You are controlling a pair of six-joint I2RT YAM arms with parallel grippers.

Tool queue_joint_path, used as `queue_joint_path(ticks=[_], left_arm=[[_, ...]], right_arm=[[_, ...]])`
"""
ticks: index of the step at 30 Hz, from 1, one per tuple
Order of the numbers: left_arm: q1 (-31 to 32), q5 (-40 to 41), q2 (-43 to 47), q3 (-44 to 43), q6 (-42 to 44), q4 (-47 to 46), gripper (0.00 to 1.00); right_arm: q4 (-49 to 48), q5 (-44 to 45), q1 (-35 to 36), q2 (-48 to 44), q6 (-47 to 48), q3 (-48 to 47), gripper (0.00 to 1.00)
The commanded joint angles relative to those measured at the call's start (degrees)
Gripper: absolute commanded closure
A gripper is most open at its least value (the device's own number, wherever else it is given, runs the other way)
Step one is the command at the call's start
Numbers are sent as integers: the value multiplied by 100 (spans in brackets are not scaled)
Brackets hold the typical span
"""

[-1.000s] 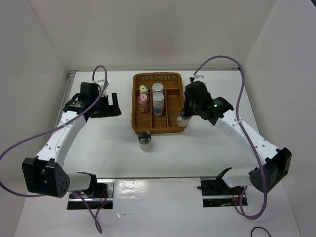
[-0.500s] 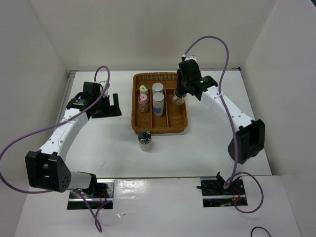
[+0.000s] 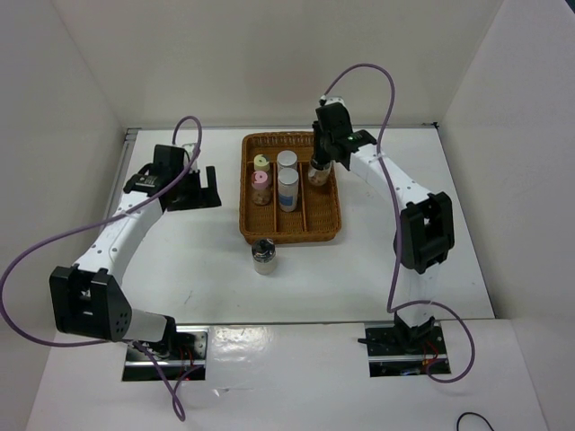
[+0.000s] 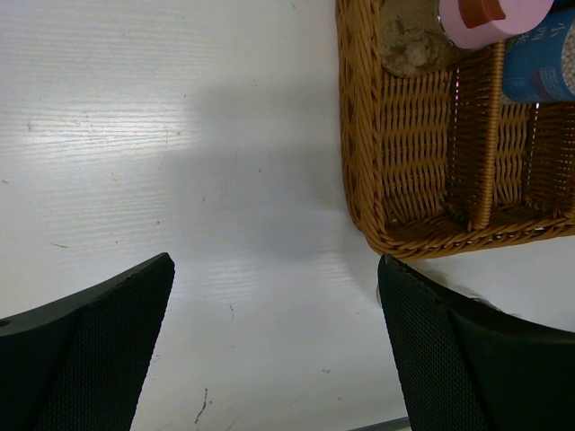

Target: Organize the condiment bottles

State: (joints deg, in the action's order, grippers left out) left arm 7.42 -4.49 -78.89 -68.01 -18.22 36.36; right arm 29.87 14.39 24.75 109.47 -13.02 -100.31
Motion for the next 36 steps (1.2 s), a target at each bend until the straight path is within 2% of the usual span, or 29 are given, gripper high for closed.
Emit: queue_joint_path(ticks=[1,10,11,13,14,16,17,19,21,24,29,34,36], left_arm=[[-30,62,-126,-239,-24,-111,0],[-30,62,-179,-292,-77,-111,0],[-30,62,-179,-292,-77,-111,0],[-30,2,-179,-292,-77,-111,0],[-30,1,-179,-292,-77,-111,0],[-30,1,-118,-292,-77,-111,0],[-30,1,-65,-292,-77,-111,0],[-30,1,-12,-230,-77,-59,0],[-30,1,110,-170,-77,-7,0],[-30,1,234,-117,-77,-6,0],[-30,1,568,-2,-77,108,0],[-30,-122,840,182,-129,108,0],[-30,-183,840,244,-182,108,0]], right_arm=[[-385,-77,-32,241,97,-375,100],[-552,-15,-32,548,150,-200,100],[-552,-15,-32,549,150,-199,96],[-552,-68,-32,619,150,-199,85],[-552,-68,-32,619,98,-199,72],[-552,-68,-32,619,97,-147,56],[-552,-68,-32,619,45,-94,41],[-552,-68,-32,479,-16,-24,25],[-491,-68,-32,321,-78,-23,19],[-342,-121,-32,-21,-148,38,16],[-341,-121,-32,-1293,-149,600,16],[-289,292,791,-2525,-17,1407,16],[-236,170,1074,-2983,-17,1662,22]])
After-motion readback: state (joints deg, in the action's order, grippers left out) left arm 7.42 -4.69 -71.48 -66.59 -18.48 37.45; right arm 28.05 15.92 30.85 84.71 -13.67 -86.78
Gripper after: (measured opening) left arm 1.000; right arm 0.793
